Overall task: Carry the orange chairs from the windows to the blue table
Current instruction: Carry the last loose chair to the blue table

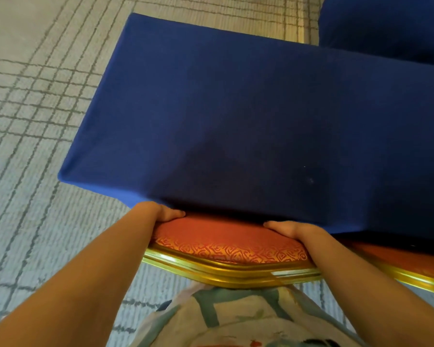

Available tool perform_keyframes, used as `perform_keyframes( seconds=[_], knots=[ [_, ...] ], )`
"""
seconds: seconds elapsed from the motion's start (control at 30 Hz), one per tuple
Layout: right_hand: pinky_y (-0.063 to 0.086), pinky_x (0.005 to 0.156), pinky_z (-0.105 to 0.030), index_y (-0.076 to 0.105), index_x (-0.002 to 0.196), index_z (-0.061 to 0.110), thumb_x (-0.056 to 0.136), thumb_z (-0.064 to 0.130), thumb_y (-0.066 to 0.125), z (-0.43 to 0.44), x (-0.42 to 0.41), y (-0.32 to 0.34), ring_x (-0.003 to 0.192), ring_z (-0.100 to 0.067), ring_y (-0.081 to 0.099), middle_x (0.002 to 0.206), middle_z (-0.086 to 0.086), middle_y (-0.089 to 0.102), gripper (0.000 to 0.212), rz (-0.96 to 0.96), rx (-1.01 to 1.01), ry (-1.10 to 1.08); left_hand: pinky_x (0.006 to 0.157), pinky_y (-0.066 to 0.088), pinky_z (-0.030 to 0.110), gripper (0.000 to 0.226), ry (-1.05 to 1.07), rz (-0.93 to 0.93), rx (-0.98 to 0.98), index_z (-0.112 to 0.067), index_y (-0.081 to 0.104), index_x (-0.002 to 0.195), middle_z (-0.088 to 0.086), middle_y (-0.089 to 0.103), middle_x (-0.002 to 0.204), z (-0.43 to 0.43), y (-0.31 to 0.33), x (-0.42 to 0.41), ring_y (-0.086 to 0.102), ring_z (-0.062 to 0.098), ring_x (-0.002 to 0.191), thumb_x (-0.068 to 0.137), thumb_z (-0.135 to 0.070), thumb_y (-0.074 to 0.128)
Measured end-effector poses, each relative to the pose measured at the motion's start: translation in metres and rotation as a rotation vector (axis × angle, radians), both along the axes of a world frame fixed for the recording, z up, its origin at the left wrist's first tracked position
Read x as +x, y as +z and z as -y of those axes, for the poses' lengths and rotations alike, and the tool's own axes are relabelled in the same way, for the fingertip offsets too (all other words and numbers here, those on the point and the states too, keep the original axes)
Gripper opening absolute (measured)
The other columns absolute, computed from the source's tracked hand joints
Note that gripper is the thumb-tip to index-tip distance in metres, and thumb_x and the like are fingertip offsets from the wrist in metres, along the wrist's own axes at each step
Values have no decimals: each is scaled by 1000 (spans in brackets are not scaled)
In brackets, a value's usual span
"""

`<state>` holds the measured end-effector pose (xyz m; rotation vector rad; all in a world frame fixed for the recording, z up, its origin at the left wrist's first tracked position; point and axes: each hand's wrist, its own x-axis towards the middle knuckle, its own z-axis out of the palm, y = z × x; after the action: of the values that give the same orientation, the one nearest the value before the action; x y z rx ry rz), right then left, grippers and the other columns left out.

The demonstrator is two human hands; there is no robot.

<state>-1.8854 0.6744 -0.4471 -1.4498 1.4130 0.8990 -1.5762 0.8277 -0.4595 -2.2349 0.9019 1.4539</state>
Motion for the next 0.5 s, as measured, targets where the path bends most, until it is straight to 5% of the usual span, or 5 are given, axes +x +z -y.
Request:
perform_keyframes(
  seconds=[0.3, 0.43, 0.5],
  knots=[
    [38, 108, -36, 52, 139, 20, 92, 61, 50, -7, 8, 36, 125, -26, 53, 143, -7, 51, 62, -27, 49, -67, 97, 40, 33, 70, 52, -74, 111, -15, 41, 143, 9, 44, 145, 9, 33, -5, 48, 30, 126, 92, -63, 41],
    [41, 103, -36, 58, 134, 12, 87, 60, 58, -26, 17, 66, 121, -29, 55, 137, -12, 55, 67, -18, -146, -88, 92, 41, 38, 74, -93, -93, 118, -16, 47, 139, 10, 46, 143, 10, 59, 2, 51, 32, 121, 88, -69, 41],
    [44, 90, -32, 69, 114, 5, 90, 52, 60, -40, 22, 83, 110, -31, 60, 120, -16, 64, 54, 37, -333, -119, 85, 43, 39, 71, -155, -86, 58, -18, 52, 132, 8, 51, 138, 9, 70, 2, 55, 31, 114, 86, -70, 44]
  ],
)
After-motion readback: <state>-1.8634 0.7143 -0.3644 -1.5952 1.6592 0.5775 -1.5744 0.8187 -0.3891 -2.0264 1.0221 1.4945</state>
